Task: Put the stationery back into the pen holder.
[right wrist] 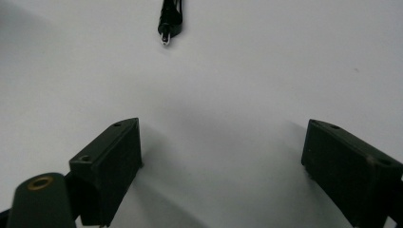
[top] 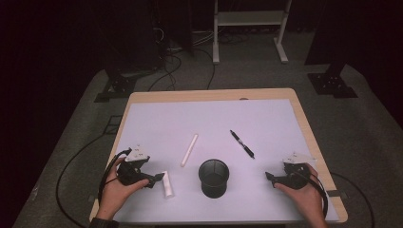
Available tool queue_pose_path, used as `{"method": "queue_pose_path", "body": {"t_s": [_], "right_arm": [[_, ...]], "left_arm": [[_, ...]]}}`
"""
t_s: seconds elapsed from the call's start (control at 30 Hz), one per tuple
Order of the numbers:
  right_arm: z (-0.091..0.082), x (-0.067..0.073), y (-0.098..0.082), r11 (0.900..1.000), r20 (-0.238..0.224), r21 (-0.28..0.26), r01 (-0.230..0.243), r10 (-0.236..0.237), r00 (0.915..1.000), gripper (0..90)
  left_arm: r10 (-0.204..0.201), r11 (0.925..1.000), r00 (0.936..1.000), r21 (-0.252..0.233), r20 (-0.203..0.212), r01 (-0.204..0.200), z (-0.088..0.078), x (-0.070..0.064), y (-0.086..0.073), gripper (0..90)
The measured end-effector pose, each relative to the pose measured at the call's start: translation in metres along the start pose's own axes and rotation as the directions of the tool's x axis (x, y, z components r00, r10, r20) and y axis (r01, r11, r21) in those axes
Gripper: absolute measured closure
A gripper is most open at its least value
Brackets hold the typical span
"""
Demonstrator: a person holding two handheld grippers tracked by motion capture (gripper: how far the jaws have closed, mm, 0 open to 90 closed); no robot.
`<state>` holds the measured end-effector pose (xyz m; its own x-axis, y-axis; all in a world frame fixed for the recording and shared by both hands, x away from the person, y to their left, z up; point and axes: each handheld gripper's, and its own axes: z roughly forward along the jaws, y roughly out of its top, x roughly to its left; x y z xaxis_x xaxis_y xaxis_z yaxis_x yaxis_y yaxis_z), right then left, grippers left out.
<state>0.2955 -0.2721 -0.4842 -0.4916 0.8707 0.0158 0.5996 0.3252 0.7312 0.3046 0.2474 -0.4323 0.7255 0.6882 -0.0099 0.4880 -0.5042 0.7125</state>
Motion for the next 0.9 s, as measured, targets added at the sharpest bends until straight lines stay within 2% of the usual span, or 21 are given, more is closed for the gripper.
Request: {"method": "queue_pose_path", "body": {"t_s": [0.23, 0.3, 0.43, 0.5, 0.63, 0.67, 0.73, 0.77, 0.83, 0.9], "right_arm": [[0.0, 0.0, 0.0, 1.0, 0.001, -0.001, -0.001, 0.001, 1.0, 12.7], [0.0, 0.001, 0.0, 1.0, 0.003, -0.002, -0.001, 0.001, 1.0, 13.1], [-0.001, 0.0, 0.0, 1.0, 0.001, -0.003, 0.001, -0.001, 1.0, 13.7], [-0.001, 0.0, 0.0, 1.0, 0.002, -0.005, -0.002, 0.002, 1.0, 14.5], [-0.003, 0.0, 0.0, 1.0, 0.011, -0.007, -0.012, 0.012, 0.9999, 20.3], [-0.003, -0.001, 0.0, 1.0, 0.009, -0.007, -0.014, 0.014, 0.9999, 21.2], [-0.004, -0.001, 0.002, 1.0, 0.0, -0.007, -0.021, 0.021, 0.9998, 23.9], [-0.004, -0.001, 0.002, 1.0, 0.0, -0.007, -0.021, 0.021, 0.9998, 23.9], [-0.004, -0.001, 0.004, 1.0, 0.0, -0.009, -0.014, 0.014, 0.9999, 25.3], [-0.005, -0.001, 0.006, 1.0, -0.008, -0.011, -0.011, 0.011, 0.9999, 25.9]], "left_arm": [[-0.007, 0.9998, 0.9991, 0.018, -0.041, 0.008, 0.002, 0.003, -0.02, 9.8], [0.004, 0.9998, 0.9992, 0.021, -0.04, -0.003, 0.003, 0.003, -0.025, 9.8], [0.017, 0.9998, 0.9976, 0.014, -0.067, -0.016, 0.002, 0.006, -0.031, 9.8], [0.011, 0.9999, 0.9983, 0.013, -0.058, -0.01, 0.003, 0.009, -0.034, 9.7], [-0.006, 0.9996, 0.9976, 0.026, -0.069, 0.008, 0.006, 0.014, -0.04, 9.3], [-0.016, 0.9996, 0.9968, 0.022, -0.079, 0.018, 0.007, 0.015, -0.042, 9.3], [-0.009, 0.9994, 0.9952, 0.033, -0.097, 0.012, 0.009, 0.017, -0.047, 9.3], [-0.009, 0.9994, 0.9952, 0.033, -0.097, 0.012, 0.009, 0.017, -0.047, 8.5], [-0.035, 0.9992, 0.9956, 0.016, -0.087, 0.036, 0.01, 0.018, -0.05, 8.4], [-0.029, 0.9995, 0.9961, 0.012, -0.084, 0.03, 0.009, 0.019, -0.051, 7.7]]}}
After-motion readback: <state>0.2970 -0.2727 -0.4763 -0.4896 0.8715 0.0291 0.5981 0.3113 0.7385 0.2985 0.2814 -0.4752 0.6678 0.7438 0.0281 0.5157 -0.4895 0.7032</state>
